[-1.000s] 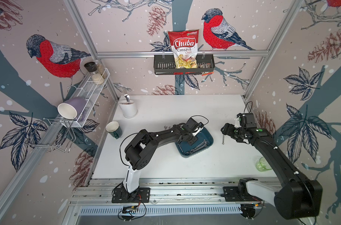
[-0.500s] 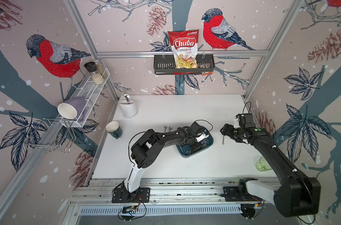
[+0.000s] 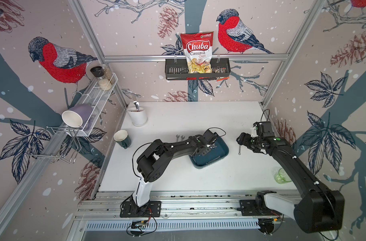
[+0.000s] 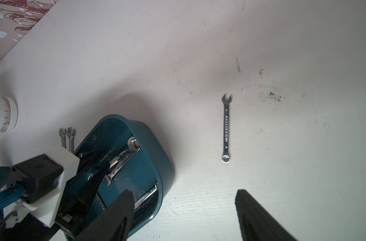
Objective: Take out the wrench from the storage box
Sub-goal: Pick up the wrench from the storage box.
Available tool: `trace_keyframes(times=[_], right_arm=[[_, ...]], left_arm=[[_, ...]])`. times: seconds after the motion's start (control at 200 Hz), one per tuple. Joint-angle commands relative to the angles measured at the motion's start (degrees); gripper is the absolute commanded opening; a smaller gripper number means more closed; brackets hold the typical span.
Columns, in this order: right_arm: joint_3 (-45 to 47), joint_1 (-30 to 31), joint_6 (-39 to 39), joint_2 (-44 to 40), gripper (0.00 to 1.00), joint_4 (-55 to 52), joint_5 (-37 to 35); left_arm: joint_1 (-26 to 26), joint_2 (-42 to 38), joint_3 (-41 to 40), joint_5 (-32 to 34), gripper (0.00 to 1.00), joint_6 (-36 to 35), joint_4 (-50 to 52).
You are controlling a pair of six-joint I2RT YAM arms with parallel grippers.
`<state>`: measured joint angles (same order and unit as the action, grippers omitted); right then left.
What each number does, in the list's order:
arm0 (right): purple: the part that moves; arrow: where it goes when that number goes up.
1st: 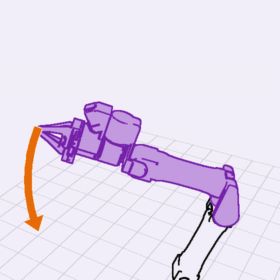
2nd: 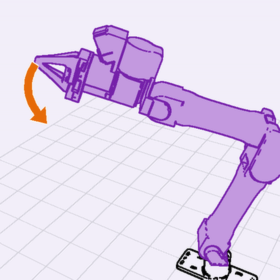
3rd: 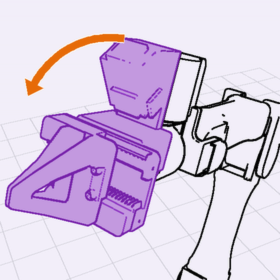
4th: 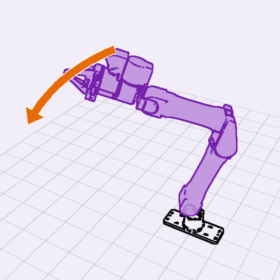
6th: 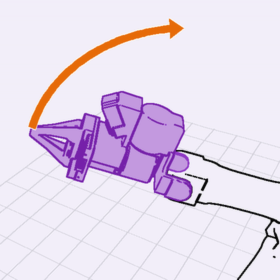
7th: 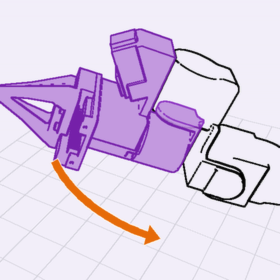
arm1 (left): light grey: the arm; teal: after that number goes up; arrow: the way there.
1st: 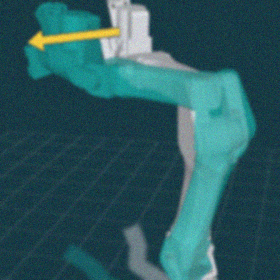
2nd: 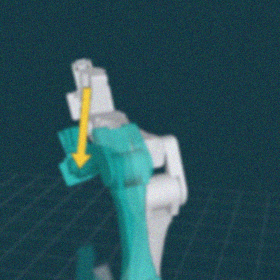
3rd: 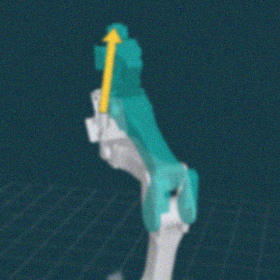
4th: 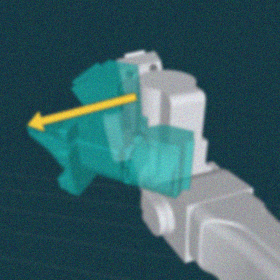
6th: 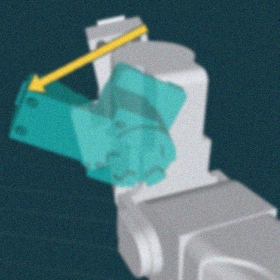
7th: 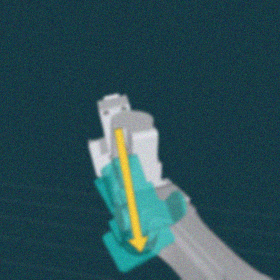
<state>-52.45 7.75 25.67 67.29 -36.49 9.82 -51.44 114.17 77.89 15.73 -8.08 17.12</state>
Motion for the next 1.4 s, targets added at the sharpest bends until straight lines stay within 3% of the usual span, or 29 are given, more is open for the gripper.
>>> trace_keyframes(times=[0.0, 0.15, 0.305, 0.935, 1.175, 1.396], right_arm=[[-0.2, 0.0, 0.2, -0.2, 0.81, 1.1, 0.2], [-0.2, 0.0, 0.0, -0.4, 0.81, 1.0, 0.0], [-0.2, 0.0, -0.2, -0.4, 0.81, 0.9, 0.1], [-0.5, -0.1, -0.5, 0.0, 0.81, 1.0, 0.4], [-0.5, -0.1, -0.7, 0.0, 0.81, 1.1, 0.4], [0.1, -0.1, -0.4, 0.1, 0.82, 1.7, 0.8]], left_arm=[[0.2, -1.8, -0.4, -0.4, 0.39, 1.4, -0.8], [1.4, -2.7, -0.6, -11.5, 0.39, -0.1, -0.8], [2.9, 0.1, 1.2, -17.5, 0.34, -1.2, 0.3], [5.3, 5.7, 1.8, -20.5, 0.36, -1.2, -0.6], [4.7, 4.9, 0.9, -24.6, 0.36, 0.2, 0.6], [3.7, 2.9, -0.7, -22.3, 0.35, 0.3, 0.8]])
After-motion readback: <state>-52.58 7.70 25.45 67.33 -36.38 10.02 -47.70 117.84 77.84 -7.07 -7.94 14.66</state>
